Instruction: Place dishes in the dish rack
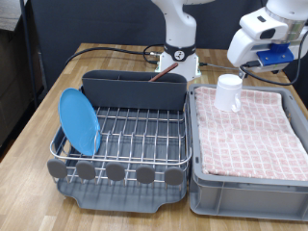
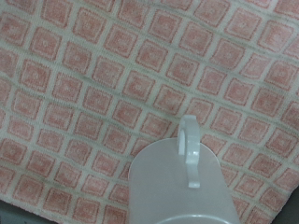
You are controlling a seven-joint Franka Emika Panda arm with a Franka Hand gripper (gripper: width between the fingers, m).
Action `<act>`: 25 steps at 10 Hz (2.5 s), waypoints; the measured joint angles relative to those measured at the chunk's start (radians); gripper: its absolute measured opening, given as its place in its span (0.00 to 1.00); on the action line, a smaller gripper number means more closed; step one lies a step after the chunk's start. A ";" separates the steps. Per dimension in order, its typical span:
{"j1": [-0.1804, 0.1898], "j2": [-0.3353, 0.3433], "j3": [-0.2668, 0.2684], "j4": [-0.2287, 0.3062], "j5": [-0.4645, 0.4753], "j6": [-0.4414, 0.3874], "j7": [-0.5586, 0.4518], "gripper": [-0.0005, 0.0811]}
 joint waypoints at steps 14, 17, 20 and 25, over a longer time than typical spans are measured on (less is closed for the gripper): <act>-0.004 0.068 -0.030 -0.117 -0.014 0.158 0.014 0.99; -0.004 0.079 -0.043 -0.133 -0.012 0.179 0.012 0.99; -0.005 0.093 -0.047 -0.140 -0.010 0.201 0.011 0.99; -0.005 0.103 -0.054 -0.165 0.025 0.237 0.011 0.73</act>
